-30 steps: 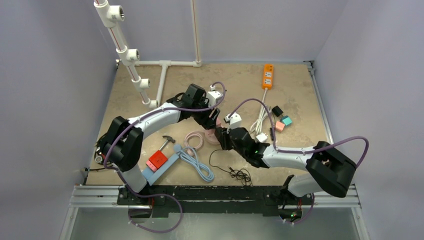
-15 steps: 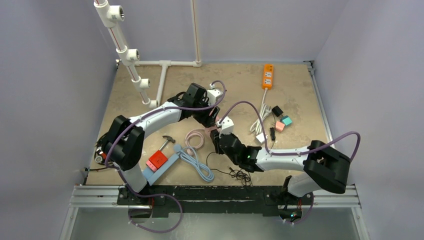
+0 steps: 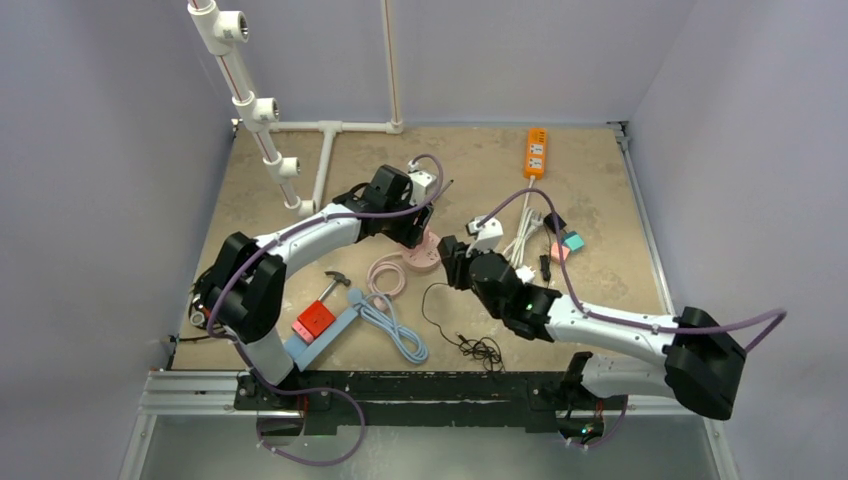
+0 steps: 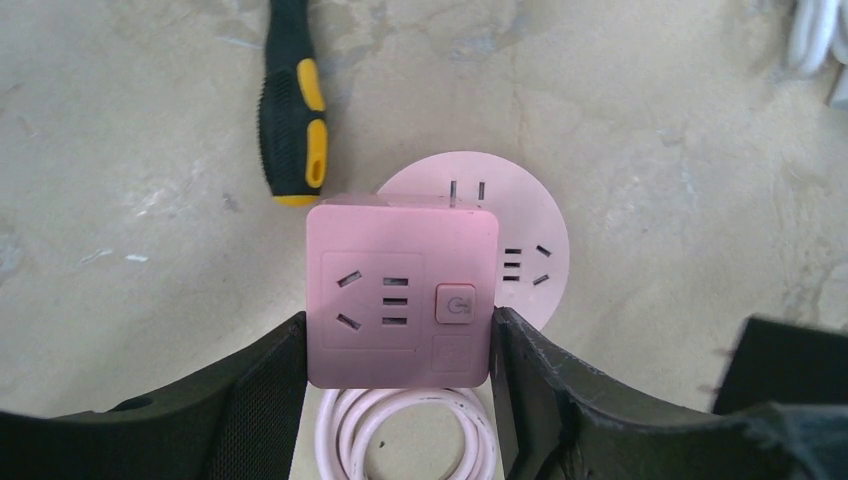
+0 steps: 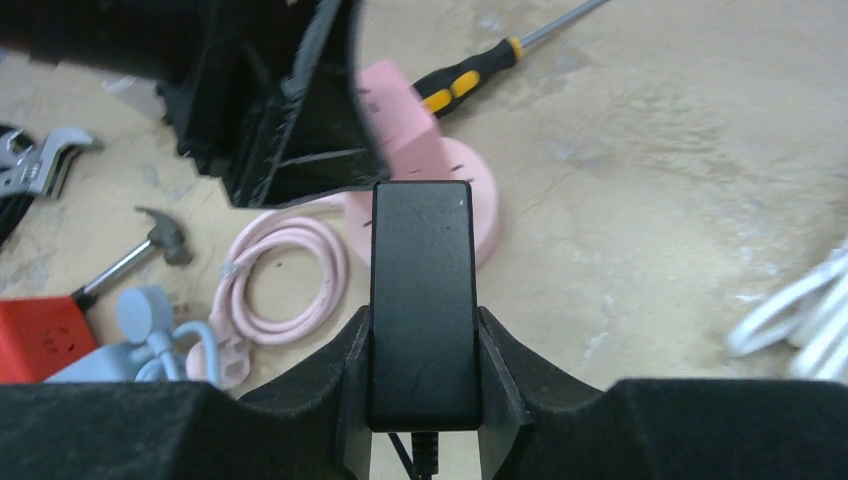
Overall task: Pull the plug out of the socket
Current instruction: Remove the plug from the socket, then place the plug at the center of the board.
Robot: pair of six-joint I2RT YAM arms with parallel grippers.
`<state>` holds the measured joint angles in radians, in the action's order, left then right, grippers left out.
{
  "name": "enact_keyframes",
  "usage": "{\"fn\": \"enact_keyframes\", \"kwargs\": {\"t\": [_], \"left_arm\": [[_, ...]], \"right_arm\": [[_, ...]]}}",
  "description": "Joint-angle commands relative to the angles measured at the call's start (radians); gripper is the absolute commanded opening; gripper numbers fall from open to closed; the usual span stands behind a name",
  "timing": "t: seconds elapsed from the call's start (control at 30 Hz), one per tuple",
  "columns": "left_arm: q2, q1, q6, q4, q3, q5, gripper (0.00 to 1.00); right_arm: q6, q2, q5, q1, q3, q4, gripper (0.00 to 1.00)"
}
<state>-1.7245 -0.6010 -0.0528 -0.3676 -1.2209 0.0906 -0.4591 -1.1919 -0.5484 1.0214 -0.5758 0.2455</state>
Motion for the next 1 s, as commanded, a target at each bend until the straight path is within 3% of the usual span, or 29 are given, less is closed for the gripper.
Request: {"fn": "enact_keyframes", "kwargs": {"t": [0.0,0.13,0.37,0.5,0.67,0.83,0.97], "left_arm": [[0.027,0.028,-0.019,-0.073,0.024,-0.170,0.09],[0.042,0.029,-0.030,-0.077,0.024,-0.178,0.15],[0.082,0.030,-0.035,-0.073,0.029,-0.161,0.35],[0.095,0.030,-0.036,-0.071,0.029,-0.147,0.56],[0.115,0.031,-0.038,-0.063,0.031,-0.112,0.74],[0.136,0.031,-0.036,-0.049,0.036,-0.055,0.80],[0.142,0.031,-0.038,-0.047,0.038,-0.036,0.81]], "right_arm": [[-0.009,0.085,-0.030,-0.070,-0.081,-0.079,0.00],[0.013,0.146,-0.089,-0.171,-0.135,-0.153,0.00],[0.115,0.176,-0.111,-0.395,-0.338,-0.235,0.00],[0.211,0.132,-0.116,-0.512,-0.509,-0.244,0.00],[0.281,0.041,-0.118,-0.646,-0.732,-0.292,0.00],[0.313,-0.013,-0.132,-0.687,-0.849,-0.305,0.00],[0.294,-0.033,-0.138,-0.693,-0.783,-0.292,0.00]]}}
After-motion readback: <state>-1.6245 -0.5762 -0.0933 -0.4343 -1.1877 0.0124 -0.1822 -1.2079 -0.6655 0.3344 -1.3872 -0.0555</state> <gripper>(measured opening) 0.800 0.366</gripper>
